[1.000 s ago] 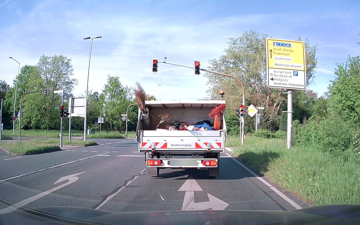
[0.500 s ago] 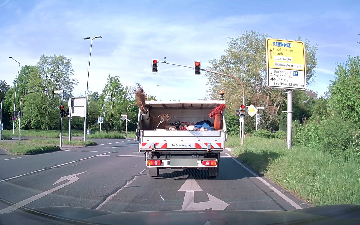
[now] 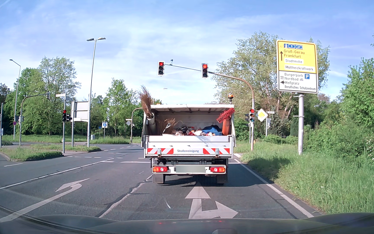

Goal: Follow the waypoints while adhering to traffic rules and regulations

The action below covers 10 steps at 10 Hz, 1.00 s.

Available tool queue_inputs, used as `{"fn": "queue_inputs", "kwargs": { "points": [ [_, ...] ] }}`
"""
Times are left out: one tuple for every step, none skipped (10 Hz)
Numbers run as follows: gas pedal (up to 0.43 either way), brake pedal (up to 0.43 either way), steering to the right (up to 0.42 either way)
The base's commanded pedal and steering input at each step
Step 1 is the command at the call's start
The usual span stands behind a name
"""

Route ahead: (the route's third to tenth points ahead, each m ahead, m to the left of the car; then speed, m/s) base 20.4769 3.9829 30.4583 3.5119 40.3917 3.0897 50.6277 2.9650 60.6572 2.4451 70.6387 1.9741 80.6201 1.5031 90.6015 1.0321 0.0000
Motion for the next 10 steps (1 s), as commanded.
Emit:
{"fn": "queue_inputs", "kwargs": {
  "points": [
    [0.000,0.274,-0.004],
    [0.000,0.274,-0.004],
    [0.000,0.280,-0.004],
    [0.000,0.274,-0.004],
    [0.000,0.274,-0.004],
    [0.000,0.274,-0.004],
    [0.000,0.274,-0.004],
    [0.000,0.274,-0.004],
    [0.000,0.274,-0.004],
    [0.000,0.274,-0.004]
  ]
}}
